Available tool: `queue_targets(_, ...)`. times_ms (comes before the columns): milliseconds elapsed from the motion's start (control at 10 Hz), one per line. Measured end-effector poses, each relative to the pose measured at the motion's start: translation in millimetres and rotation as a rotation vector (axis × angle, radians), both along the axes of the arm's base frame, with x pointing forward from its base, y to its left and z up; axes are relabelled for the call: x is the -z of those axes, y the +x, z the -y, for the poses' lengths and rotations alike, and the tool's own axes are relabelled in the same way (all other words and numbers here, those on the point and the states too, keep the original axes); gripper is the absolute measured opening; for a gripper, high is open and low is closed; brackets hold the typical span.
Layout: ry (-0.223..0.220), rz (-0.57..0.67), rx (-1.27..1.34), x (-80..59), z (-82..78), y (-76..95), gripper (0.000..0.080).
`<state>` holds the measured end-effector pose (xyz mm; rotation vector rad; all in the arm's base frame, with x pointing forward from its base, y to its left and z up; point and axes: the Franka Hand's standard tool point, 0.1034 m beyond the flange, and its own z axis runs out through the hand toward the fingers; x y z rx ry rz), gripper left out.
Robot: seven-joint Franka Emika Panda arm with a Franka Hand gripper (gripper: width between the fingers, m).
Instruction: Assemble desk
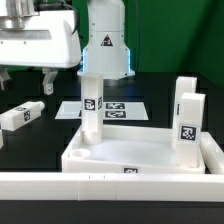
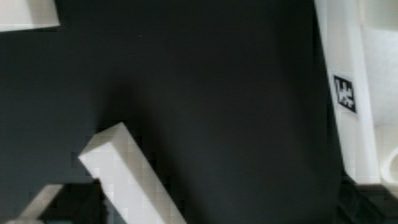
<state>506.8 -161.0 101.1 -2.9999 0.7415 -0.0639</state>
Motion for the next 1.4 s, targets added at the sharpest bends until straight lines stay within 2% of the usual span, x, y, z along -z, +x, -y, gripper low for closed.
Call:
queue_targets(400, 0.001, -0.002, -0.009, 2.0, 1.0, -1.7, 0.0649)
queue_targets(500, 0.002, -0.006, -0.001, 8.7, 19.2, -14.3, 0.0649)
queue_targets(600, -0.028, -0.007, 0.014, 20.1, 37.7, -32.2, 0.0649)
queue_targets(700, -0.054, -0.009, 0.019, 29.8, 44.3, -46.7, 0.0649)
queue_targets(800, -0.056, -0.022, 0.033, 38.0, 48.4, -56.6, 0.0649)
queue_targets(900, -0.049, -0.039, 0.036, 42.3, 47.9, -59.5, 0.0649)
queue_targets(1000, -0.023, -0.054, 0.033, 40.9, 43.9, -56.6, 0.0649)
queue_targets(1200, -0.020, -0.057, 0.033, 41.2, 43.5, -56.4, 0.0649)
queue_targets(1300, 0.046, -0.131, 0.029, 42.9, 36.1, -62.6, 0.0649)
queue_targets(1400, 0.092, -0.181, 0.038, 42.7, 42.4, -61.1, 0.0649)
